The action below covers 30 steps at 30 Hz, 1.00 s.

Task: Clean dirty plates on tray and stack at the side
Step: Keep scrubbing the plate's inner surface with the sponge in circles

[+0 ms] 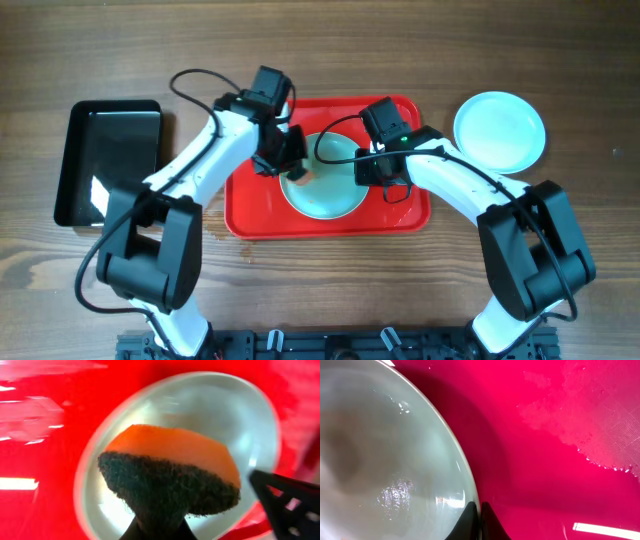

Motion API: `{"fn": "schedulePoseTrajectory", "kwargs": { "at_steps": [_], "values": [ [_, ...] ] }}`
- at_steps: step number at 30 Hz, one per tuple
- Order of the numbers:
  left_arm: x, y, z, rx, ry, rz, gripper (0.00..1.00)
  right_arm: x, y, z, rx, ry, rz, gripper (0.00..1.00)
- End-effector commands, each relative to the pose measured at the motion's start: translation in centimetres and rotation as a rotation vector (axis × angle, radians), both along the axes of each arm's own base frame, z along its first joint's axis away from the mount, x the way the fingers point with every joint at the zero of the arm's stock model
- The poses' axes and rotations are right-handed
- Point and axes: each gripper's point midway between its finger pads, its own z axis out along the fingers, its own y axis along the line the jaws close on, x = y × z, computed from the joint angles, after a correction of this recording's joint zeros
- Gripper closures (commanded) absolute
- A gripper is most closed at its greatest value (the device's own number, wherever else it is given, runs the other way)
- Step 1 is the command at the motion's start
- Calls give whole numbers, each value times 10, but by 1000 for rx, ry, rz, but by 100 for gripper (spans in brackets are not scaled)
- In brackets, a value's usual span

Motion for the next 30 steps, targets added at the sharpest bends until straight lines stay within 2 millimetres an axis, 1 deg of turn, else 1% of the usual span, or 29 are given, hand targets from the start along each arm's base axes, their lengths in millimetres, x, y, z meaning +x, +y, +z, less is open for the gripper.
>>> {"fn": "schedulePoseTrajectory", "kwargs": {
  "at_steps": [1, 2, 4, 6, 8, 13, 16, 18, 21, 24, 26, 28, 30],
  "values": [
    [-13, -33, -3, -61, -5, -97, 96, 4, -5, -3, -29, -8, -14, 96],
    [-15, -39, -3, -63, -11, -113, 96, 4, -5, -3, -29, -8, -14, 96],
    [-17, -42, -6, -34, -12, -103, 96, 4, -5, -3, -29, -8, -14, 96],
    [-18, -39, -13, 8, -12, -75, 96, 4, -5, -3, -29, -8, -14, 96],
    [-18, -40, -20, 9, -11, -78, 96, 3, -5, -3, -29, -7, -14, 96],
    [-25, -37, -47, 39, 52, -80, 96, 4, -5, -3, -29, -8, -14, 96],
    [-30, -32, -57, 67, 83, -79, 96, 2, -5, -4, -32, -3, -13, 96],
    [-31, -23, -60, 115, 83, -72, 96, 2, -6, -4, -34, 0, -13, 96],
    [-32, -1, -63, 230, 79, -57, 96, 1, -6, -4, -34, 1, -13, 96],
    [-34, 25, -65, 357, 82, -41, 96, 1, -6, -4, -35, 1, -13, 96],
    [-34, 47, -64, 454, 80, -28, 96, 1, -6, -4, -35, 1, -13, 96],
    [-31, 63, -62, 525, 71, -16, 96, 1, -6, -4, -34, 1, -13, 96],
    [-28, 75, -60, 570, 57, -3, 96, 1, -6, -4, -34, 1, -13, 96]
  ]
}}
